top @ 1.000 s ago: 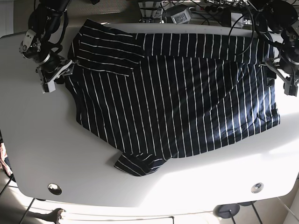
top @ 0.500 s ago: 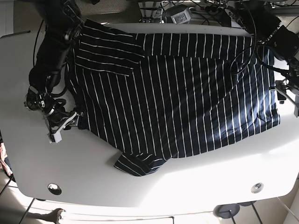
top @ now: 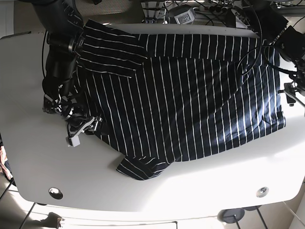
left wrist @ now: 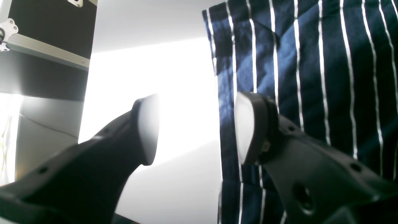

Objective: Fold the T-shirt properly
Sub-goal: 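Grasp the shirt's side edges with both grippers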

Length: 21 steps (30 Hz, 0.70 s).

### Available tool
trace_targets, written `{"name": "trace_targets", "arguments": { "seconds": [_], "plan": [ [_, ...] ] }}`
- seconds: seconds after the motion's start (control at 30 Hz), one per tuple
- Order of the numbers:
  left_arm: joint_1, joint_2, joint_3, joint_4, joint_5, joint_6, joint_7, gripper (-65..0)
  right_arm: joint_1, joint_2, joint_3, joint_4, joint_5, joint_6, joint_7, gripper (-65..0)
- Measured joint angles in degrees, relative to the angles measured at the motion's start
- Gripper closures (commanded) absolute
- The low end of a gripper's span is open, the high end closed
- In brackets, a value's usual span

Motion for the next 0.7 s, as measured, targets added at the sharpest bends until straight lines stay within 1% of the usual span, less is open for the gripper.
{"name": "trace_targets", "arguments": {
  "seconds": [0.07,0.13,0.17,0.2,0.23,0.27,0.37,0.4,0.47,0.5,0.53,0.57,0.6,0.63,0.7],
  "plan": [
    [-0.7,-0.5,0.0,-3.8,0.0,4.0,-0.4,-36.8,0.0,0.2,0.0,0.0,-0.5,-0.37,-0.4,-22.8],
    [-1.8,-0.2,0.0,-6.9,0.1,7.4,-0.8,-43.9,-0.2,0.1,0.0,0.0,-1.3,-0.61,-0.9,-5.1],
    [-2.4,-0.3,0.0,-8.4,0.1,9.0,-2.6,-47.6,-0.3,0.0,0.0,-0.1,-1.4,-0.59,-0.9,-1.3],
    [-2.9,-0.5,0.4,-10.2,0.0,10.2,-4.8,-51.0,-0.4,0.0,0.0,-0.2,-1.3,-0.57,-0.9,-2.9],
    [-3.4,-0.6,0.6,-12.2,-0.1,10.2,-6.0,-52.1,-0.4,0.0,0.0,-0.2,-1.4,-0.48,-1.0,-3.3],
    [-3.8,-0.9,0.9,-15.3,-0.5,10.3,-7.2,-52.1,-0.4,0.1,0.0,-0.2,-1.4,-0.48,-0.9,-2.4],
    [-6.9,-2.7,3.8,-26.1,0.4,10.7,-7.6,-51.7,-0.4,0.0,0.0,-0.1,-1.5,-0.48,-0.9,-2.2],
    [-7.9,-3.0,4.3,-29.1,0.2,10.6,-9.7,-51.7,-0.4,0.0,0.0,-0.1,-1.5,-0.50,-0.9,-2.2],
    [-9.4,-3.3,4.9,-35.0,-0.4,10.3,-16.8,-51.7,-0.4,0.0,0.0,-0.2,-1.3,-0.48,-0.9,-2.2],
    [-9.5,-3.6,5.4,-37.4,-0.4,10.3,-17.9,-51.7,-0.5,0.0,0.1,-0.2,-1.3,-0.48,-0.9,-2.2],
    [-9.5,-3.9,5.8,-39.6,-0.2,10.5,-18.0,-51.7,-0.5,0.0,0.1,-0.2,-1.3,-0.48,-0.9,-2.2],
    [-9.4,-3.9,6.3,-41.3,0.4,10.5,-19.7,-51.7,-0.5,0.0,0.2,-0.1,-1.3,-0.50,-0.9,-2.2],
    [-10.3,-4.6,6.5,-43.0,-0.5,10.5,-19.6,-51.7,-0.6,0.0,0.4,-0.1,-1.2,-0.50,-0.9,-2.2],
    [-11.1,-5.0,6.5,-44.2,-0.3,10.5,-19.1,-51.7,-0.6,0.0,0.4,-0.1,-1.0,-0.46,-0.9,-2.2],
    [-11.5,-5.0,6.8,-45.3,-0.4,9.6,-20.4,-51.7,-0.6,0.1,0.4,-0.1,-1.1,-0.48,-0.9,-2.2]
  ]
}}
